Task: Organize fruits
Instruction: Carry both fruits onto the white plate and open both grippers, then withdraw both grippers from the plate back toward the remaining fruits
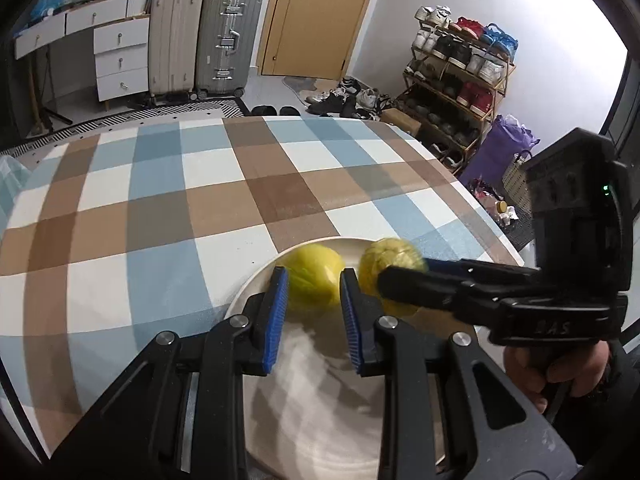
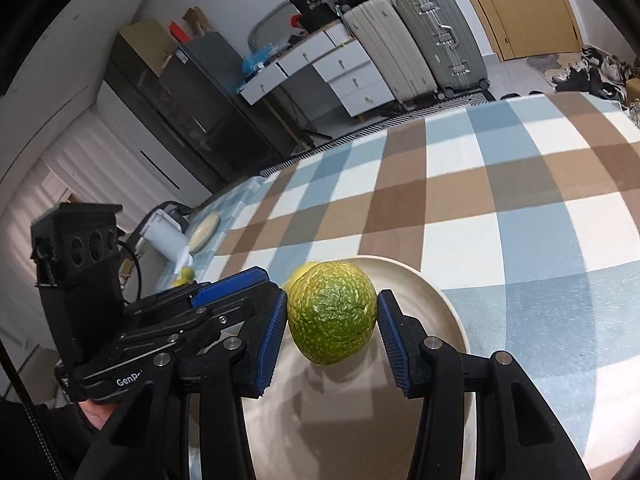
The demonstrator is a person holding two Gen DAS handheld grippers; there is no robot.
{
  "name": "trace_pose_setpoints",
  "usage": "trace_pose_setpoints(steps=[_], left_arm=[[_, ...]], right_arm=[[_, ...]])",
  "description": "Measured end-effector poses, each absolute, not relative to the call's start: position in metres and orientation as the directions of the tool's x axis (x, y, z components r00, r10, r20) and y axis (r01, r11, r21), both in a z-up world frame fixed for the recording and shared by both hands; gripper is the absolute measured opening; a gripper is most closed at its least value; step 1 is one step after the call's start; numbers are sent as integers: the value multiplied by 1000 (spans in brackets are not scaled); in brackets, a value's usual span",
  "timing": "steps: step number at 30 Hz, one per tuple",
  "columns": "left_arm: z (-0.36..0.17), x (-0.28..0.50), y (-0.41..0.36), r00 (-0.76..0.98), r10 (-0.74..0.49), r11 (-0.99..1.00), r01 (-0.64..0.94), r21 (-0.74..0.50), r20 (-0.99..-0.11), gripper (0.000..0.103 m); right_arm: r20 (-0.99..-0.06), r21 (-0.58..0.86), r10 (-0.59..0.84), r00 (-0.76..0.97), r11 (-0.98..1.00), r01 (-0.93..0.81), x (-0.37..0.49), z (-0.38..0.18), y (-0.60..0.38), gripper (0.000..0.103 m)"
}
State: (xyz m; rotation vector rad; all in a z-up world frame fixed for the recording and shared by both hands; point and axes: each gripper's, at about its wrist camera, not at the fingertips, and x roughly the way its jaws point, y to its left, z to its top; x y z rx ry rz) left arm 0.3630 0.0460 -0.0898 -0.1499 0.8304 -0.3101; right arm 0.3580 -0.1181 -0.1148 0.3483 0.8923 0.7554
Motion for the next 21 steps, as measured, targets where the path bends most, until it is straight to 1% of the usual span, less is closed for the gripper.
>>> trace_pose_setpoints(steps=[3, 5, 6, 7, 8, 9, 10, 11, 12, 13, 14, 15, 17, 18, 20, 21], left_arm=[[-98, 367, 45, 615, -339, 941, 215, -263, -711, 24], [-97, 364, 46, 620, -337, 941, 212, -262, -709, 25], [-97, 363, 46, 621, -333, 943, 209, -260, -710, 26], [-95, 361, 47, 624, -325, 945, 202, -256, -711, 26], [-93, 358, 47, 626, -326, 945, 202, -256, -709, 27], [-90, 356, 48, 628, -322, 946, 198, -255, -708, 29], [-87, 352, 48, 633, -312, 950, 189, -250, -708, 34], [-83, 347, 50, 639, -308, 951, 183, -250, -705, 38], [-79, 342, 51, 645, -310, 950, 180, -255, -699, 46], [-74, 337, 53, 650, -306, 951, 174, -255, -695, 59], [-68, 331, 54, 661, -296, 954, 165, -251, -690, 63], [-62, 323, 55, 678, -289, 955, 160, -248, -676, 67], [-51, 310, 56, 695, -283, 957, 160, -241, -661, 68], [-45, 302, 55, 701, -273, 960, 157, -230, -659, 70], [-35, 287, 53, 714, -263, 963, 153, -222, -649, 74], [-29, 278, 52, 722, -258, 964, 151, -218, -642, 79]], right_arm=[[-589, 553, 698, 408, 716, -426, 363, -122, -116, 48], [-584, 561, 692, 424, 722, -406, 366, -124, -118, 55], [-580, 572, 693, 429, 721, -391, 367, -124, -120, 68], [-567, 585, 702, 431, 711, -390, 367, -123, -121, 77], [-550, 593, 715, 432, 698, -400, 365, -120, -122, 81], [-547, 581, 709, 445, 704, -407, 362, -115, -123, 90], [-548, 567, 698, 461, 715, -409, 359, -111, -125, 95], [-543, 558, 691, 477, 722, -409, 356, -106, -127, 97], [-532, 560, 692, 488, 720, -411, 353, -101, -131, 97], [-524, 563, 691, 497, 719, -407, 349, -97, -135, 97], [-523, 563, 686, 506, 724, -399, 345, -93, -139, 98], [-519, 562, 681, 517, 727, -393, 340, -88, -144, 99], [-506, 557, 671, 542, 734, -389, 328, -79, -151, 101], [-501, 549, 662, 557, 741, -386, 321, -73, -155, 102], [-487, 541, 656, 577, 745, -391, 307, -64, -161, 103], [-477, 537, 655, 586, 745, -396, 298, -59, -164, 103]])
